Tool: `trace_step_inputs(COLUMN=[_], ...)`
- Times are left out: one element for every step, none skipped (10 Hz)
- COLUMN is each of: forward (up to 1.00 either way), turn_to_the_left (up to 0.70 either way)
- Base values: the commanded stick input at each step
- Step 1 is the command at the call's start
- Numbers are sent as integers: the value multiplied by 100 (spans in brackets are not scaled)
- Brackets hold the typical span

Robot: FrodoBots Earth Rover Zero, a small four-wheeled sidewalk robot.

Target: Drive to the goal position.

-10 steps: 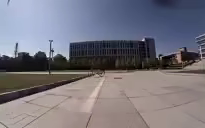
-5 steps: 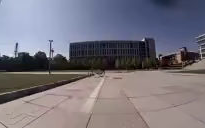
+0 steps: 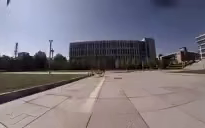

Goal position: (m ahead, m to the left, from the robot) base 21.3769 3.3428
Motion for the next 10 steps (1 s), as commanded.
trace_step_inputs(forward=[6, 6, 6, 6, 6, 6, 6, 6, 6, 6], turn_to_the_left=[0, 0, 0, 0, 0, 0, 0, 0, 0, 0])
